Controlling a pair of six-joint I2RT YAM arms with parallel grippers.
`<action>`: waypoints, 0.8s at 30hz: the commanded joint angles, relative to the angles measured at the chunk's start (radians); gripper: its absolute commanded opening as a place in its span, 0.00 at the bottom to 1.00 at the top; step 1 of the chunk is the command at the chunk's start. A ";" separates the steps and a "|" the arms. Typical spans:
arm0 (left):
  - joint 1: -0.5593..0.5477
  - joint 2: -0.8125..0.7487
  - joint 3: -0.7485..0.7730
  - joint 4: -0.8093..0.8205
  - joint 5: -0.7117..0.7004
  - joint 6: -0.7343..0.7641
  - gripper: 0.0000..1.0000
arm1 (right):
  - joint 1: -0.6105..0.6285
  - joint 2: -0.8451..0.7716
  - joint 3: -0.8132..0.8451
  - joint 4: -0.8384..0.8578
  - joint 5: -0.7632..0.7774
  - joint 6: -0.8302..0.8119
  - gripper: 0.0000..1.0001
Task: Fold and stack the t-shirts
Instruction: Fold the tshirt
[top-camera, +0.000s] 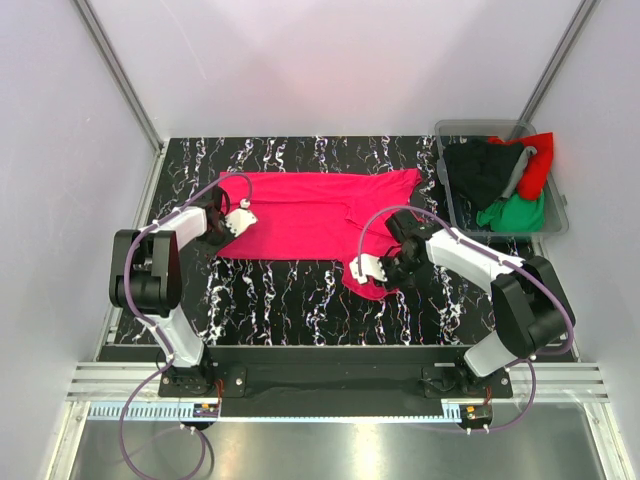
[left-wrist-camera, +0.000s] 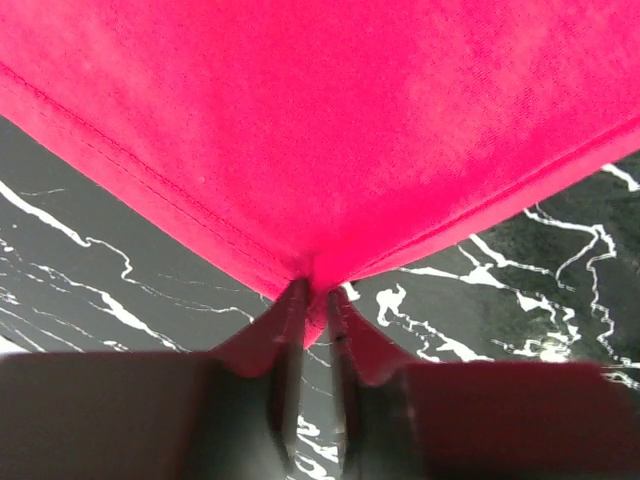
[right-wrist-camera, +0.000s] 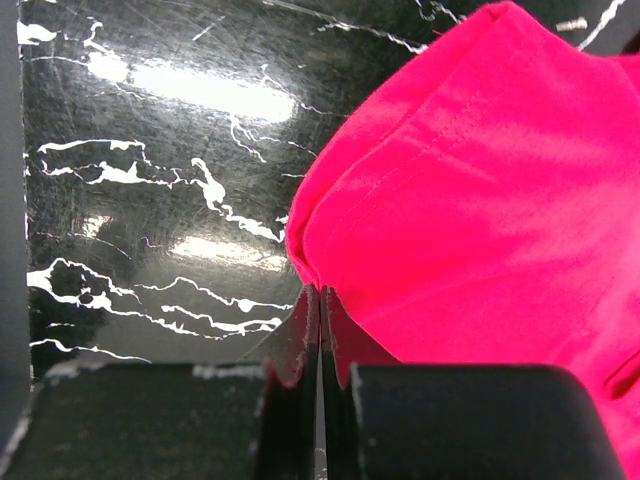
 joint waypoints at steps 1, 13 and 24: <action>0.007 0.015 0.012 0.015 0.015 0.029 0.06 | 0.011 -0.006 0.050 0.014 0.027 0.068 0.00; 0.007 -0.034 0.006 0.012 0.015 0.041 0.00 | -0.009 -0.169 0.112 0.047 0.147 0.318 0.00; 0.007 -0.083 0.095 -0.002 0.039 -0.008 0.00 | -0.260 -0.112 0.362 0.078 0.129 0.513 0.00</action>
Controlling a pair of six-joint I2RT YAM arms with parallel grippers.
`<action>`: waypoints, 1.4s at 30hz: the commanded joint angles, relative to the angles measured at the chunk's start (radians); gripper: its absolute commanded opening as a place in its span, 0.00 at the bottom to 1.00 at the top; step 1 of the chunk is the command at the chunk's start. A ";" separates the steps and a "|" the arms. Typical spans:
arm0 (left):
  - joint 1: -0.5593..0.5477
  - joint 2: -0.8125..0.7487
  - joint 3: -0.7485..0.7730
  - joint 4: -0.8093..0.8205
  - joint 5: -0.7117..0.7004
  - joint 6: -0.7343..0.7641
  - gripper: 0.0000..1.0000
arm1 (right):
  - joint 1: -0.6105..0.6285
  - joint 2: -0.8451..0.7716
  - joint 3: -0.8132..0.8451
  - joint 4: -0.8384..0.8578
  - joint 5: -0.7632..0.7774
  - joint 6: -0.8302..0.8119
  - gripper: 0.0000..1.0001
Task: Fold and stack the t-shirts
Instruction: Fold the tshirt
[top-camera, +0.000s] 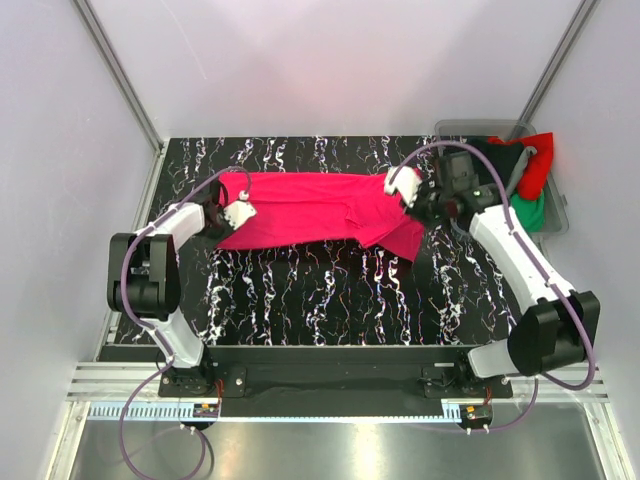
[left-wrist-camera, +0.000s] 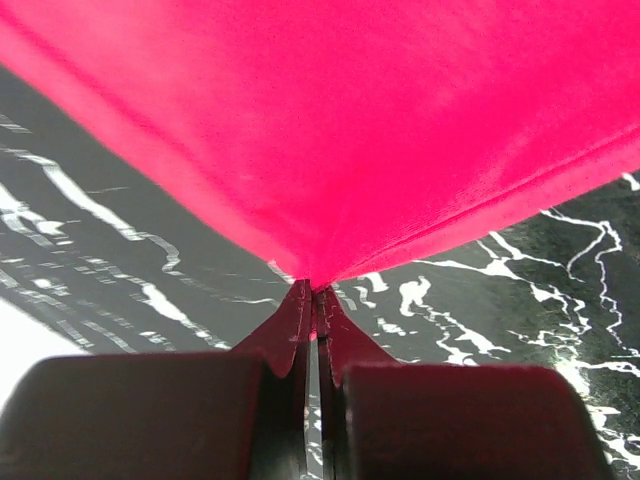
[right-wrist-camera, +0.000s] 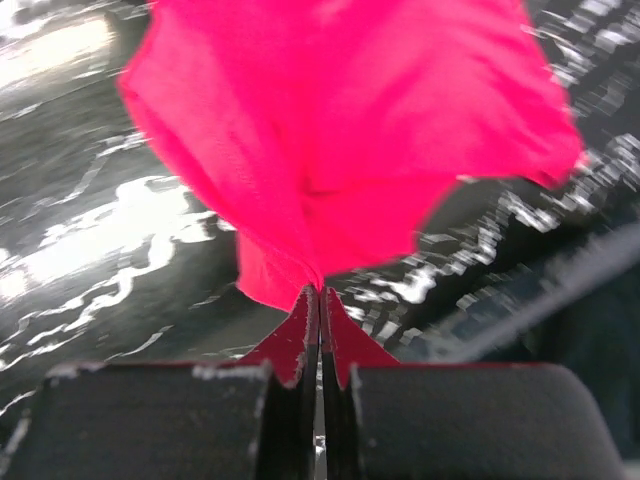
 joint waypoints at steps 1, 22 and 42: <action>0.007 -0.065 0.077 0.011 0.038 -0.028 0.00 | -0.046 0.045 0.099 0.029 0.000 0.073 0.00; 0.008 0.117 0.427 0.008 -0.015 -0.072 0.00 | -0.066 0.411 0.477 0.053 -0.009 0.044 0.00; 0.016 0.353 0.622 0.006 -0.054 -0.065 0.00 | -0.069 0.787 0.839 0.044 0.012 0.041 0.00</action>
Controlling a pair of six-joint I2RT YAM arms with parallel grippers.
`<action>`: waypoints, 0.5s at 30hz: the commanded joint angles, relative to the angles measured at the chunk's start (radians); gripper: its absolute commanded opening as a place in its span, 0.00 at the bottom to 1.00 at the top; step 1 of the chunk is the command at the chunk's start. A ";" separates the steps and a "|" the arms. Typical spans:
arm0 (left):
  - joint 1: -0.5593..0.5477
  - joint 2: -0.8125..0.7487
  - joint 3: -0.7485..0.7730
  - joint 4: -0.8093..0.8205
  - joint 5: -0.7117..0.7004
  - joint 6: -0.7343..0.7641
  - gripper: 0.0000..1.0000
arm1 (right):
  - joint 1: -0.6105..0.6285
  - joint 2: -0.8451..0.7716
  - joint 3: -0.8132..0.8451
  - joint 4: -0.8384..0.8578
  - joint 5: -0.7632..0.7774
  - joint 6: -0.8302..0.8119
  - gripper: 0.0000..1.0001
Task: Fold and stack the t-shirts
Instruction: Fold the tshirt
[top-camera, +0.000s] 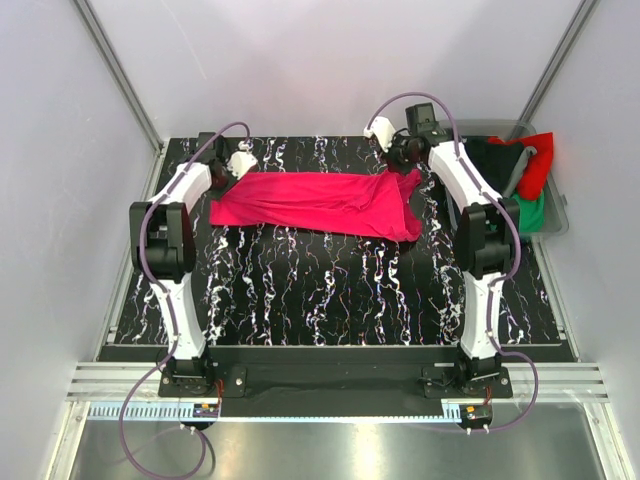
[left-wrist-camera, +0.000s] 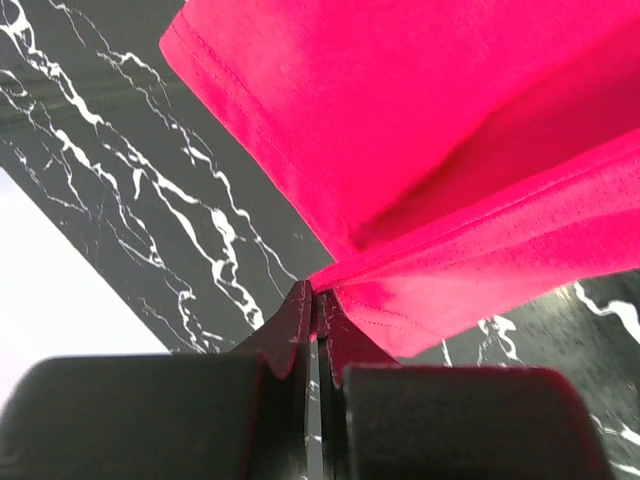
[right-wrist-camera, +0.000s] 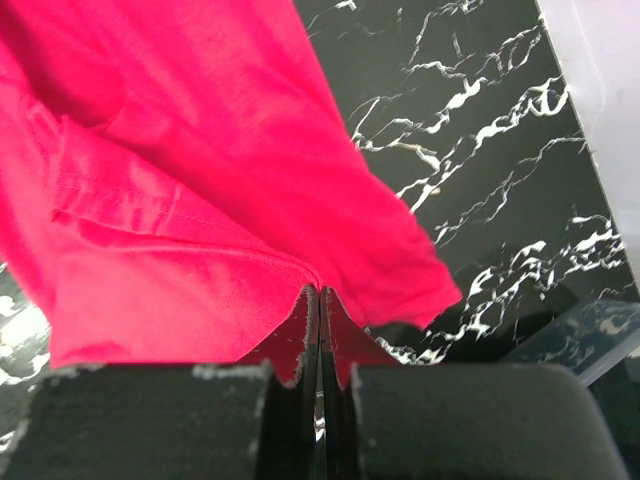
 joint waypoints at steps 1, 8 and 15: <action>0.007 0.036 0.073 0.014 -0.032 0.010 0.00 | -0.007 0.046 0.113 0.015 0.015 -0.016 0.00; 0.008 0.069 0.109 0.003 -0.049 0.022 0.00 | -0.019 0.154 0.271 -0.005 0.024 0.004 0.00; 0.008 0.077 0.126 0.003 -0.044 0.021 0.00 | -0.031 0.244 0.379 -0.026 0.035 0.006 0.00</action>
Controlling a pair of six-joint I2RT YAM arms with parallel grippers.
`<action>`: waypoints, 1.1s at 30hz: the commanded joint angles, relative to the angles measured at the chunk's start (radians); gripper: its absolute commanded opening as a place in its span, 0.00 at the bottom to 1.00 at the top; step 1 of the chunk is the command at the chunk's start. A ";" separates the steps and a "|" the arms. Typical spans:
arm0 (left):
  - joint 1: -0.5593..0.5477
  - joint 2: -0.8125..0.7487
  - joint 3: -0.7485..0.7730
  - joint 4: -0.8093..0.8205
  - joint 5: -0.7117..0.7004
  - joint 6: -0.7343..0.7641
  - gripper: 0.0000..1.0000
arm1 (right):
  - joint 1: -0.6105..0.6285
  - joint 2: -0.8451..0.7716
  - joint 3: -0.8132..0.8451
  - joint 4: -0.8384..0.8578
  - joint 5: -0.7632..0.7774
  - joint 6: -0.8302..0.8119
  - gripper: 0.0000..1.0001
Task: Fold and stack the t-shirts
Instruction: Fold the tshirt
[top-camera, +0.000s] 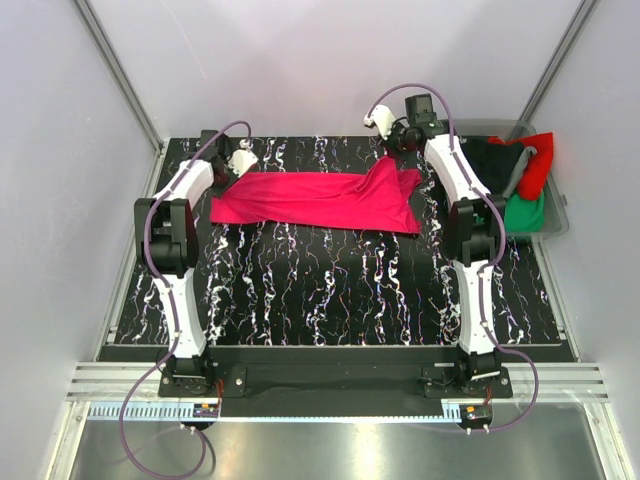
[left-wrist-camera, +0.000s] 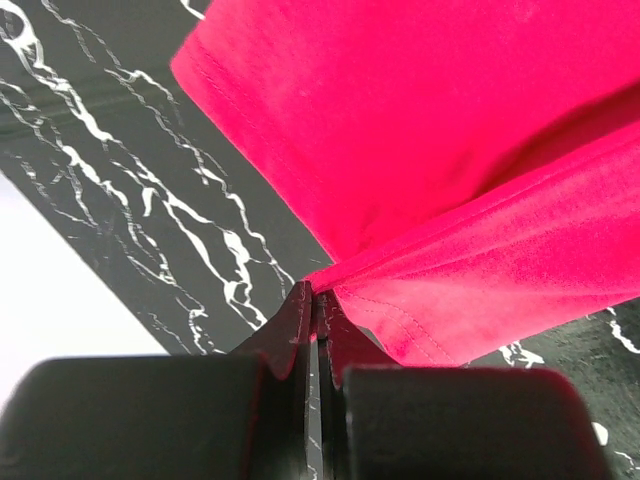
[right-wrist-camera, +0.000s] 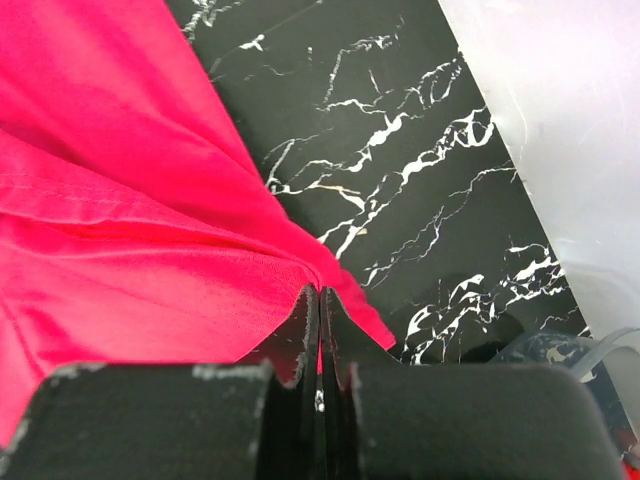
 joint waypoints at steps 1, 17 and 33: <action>0.007 0.005 0.052 0.011 -0.025 0.009 0.01 | -0.015 0.043 0.085 -0.009 0.026 0.006 0.00; 0.002 -0.185 -0.020 0.143 -0.026 -0.189 0.66 | -0.026 0.105 0.334 0.026 0.180 0.271 0.43; -0.021 -0.097 -0.142 0.005 0.051 -0.165 0.37 | -0.069 -0.270 -0.517 -0.102 0.023 0.193 0.40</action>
